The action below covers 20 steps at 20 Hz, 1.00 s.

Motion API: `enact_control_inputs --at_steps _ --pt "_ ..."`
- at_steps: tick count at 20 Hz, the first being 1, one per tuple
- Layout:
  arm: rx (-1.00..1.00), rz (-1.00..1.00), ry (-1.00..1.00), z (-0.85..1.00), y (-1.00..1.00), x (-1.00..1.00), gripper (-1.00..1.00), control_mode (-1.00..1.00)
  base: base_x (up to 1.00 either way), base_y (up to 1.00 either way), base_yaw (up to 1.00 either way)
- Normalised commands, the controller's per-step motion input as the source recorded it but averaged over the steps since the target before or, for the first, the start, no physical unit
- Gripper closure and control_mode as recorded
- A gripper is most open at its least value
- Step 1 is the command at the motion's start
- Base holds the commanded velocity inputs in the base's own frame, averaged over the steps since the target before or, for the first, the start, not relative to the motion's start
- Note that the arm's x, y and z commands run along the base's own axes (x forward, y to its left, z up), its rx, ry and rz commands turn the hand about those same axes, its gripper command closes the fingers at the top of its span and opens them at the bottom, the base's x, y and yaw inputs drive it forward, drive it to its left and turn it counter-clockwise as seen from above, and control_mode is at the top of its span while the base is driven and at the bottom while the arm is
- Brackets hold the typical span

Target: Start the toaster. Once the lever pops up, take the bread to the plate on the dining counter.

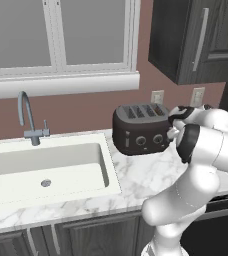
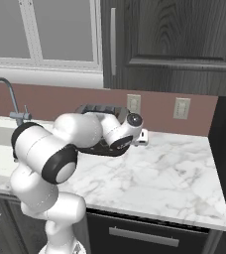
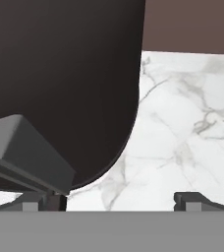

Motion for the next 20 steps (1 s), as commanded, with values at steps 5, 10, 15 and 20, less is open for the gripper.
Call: enact_control_inputs --at_steps 5,10,15,20 --pt "0.0 0.0 0.0 -0.12 0.0 0.0 -1.0 -1.0 0.0 0.0 0.0" --pt "0.0 0.0 0.0 -0.09 0.0 0.0 -1.0 -1.0 0.0 0.0 0.0" --pt "0.0 0.0 0.0 -0.04 0.0 0.0 -1.0 -1.0 0.0 0.0 0.0" --pt "0.0 0.0 -0.01 0.0 0.0 -0.02 -1.0 -1.0 0.0 0.0 0.0"
